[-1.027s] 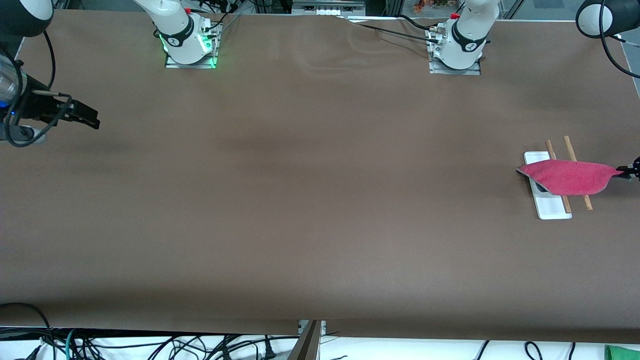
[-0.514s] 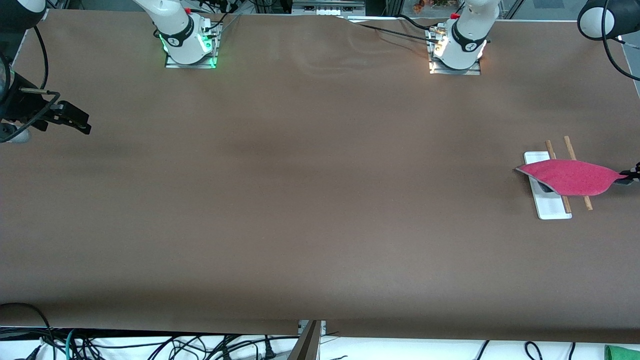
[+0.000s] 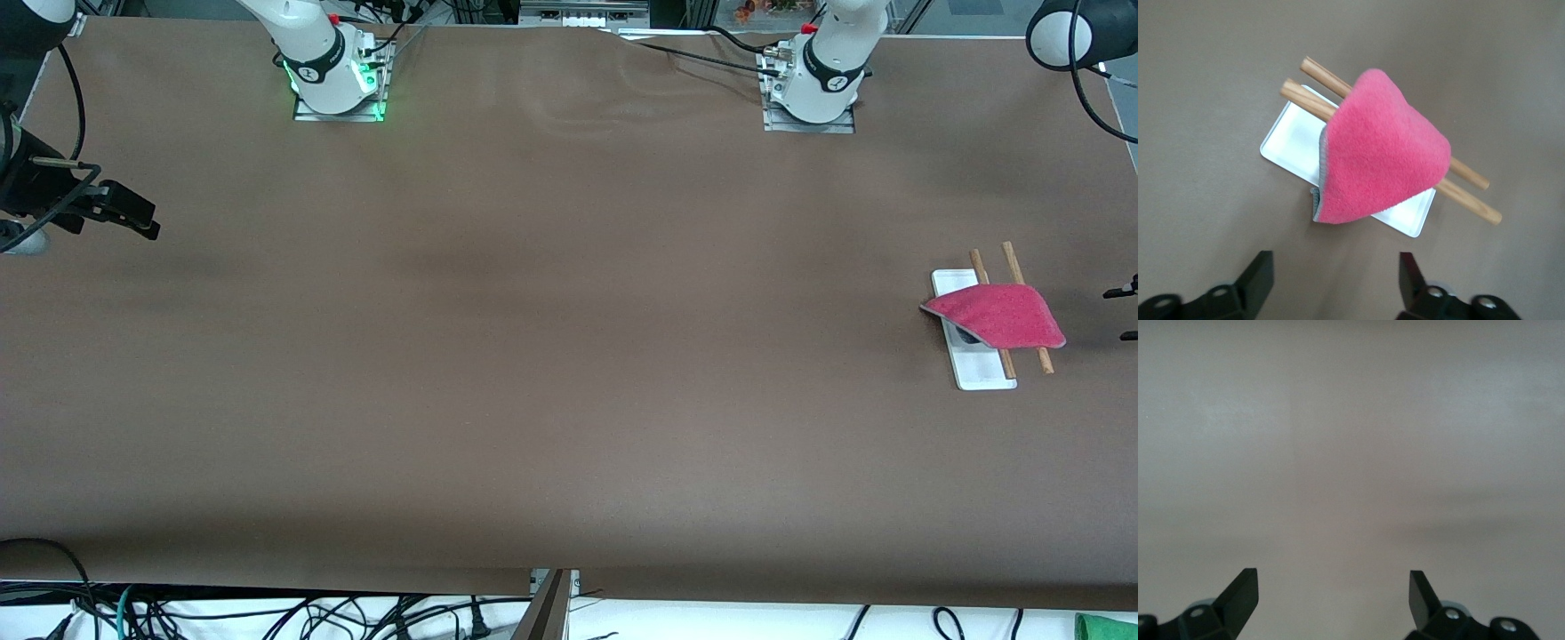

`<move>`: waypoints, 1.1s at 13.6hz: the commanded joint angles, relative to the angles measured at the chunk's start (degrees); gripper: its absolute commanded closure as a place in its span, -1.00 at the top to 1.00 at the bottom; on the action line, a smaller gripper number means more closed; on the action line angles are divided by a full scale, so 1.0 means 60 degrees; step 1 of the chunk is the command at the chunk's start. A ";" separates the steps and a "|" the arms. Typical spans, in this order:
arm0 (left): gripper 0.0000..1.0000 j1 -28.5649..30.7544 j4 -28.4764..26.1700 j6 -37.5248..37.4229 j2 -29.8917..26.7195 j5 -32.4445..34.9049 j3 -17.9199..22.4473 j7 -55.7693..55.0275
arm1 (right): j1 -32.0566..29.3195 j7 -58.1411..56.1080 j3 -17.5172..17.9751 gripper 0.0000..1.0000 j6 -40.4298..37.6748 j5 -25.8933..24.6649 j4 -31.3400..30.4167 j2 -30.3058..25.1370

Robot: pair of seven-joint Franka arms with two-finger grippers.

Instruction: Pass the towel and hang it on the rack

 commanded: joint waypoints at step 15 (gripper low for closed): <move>1.00 -0.5968 -0.1438 -0.1360 -0.3493 0.2149 -0.0050 -1.1170 | -0.0068 -0.0270 -0.0085 1.00 -0.0029 0.0264 0.0054 0.0186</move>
